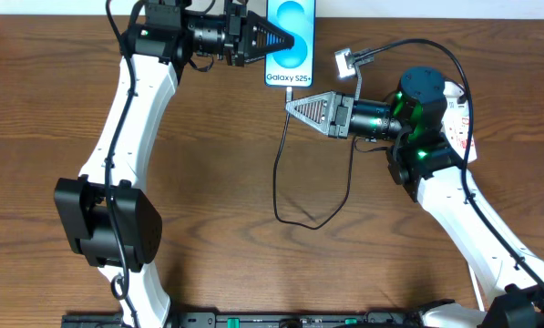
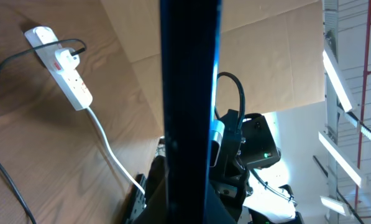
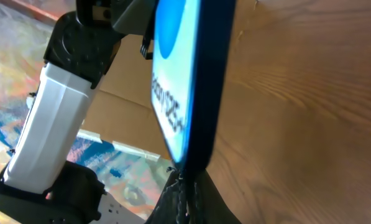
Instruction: Plug charger to phone and switch on socket
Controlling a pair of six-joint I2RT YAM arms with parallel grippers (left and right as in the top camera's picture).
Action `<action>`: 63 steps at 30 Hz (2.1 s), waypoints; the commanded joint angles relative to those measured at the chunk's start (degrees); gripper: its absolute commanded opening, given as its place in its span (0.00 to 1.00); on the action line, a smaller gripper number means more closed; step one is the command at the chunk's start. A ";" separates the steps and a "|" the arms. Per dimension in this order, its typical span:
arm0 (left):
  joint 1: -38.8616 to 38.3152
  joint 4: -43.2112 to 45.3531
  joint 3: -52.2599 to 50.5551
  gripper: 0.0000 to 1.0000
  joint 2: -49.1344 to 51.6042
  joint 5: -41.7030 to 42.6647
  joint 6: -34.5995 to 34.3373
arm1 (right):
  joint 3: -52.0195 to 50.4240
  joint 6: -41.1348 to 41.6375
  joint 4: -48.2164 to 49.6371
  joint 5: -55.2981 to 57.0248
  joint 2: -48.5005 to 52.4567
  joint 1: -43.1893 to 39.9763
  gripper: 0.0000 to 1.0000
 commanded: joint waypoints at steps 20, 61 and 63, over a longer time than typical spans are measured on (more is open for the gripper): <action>0.13 1.22 0.96 0.07 -0.22 2.38 -0.57 | 0.68 0.66 1.68 -1.27 -0.48 0.61 0.01; 0.11 2.10 0.96 0.07 -0.22 2.36 -0.57 | 0.68 0.68 2.19 -1.66 -0.48 -0.04 0.01; 0.11 2.10 0.96 0.07 -0.22 2.36 -0.57 | 0.68 0.68 2.19 -1.40 -0.48 -0.04 0.01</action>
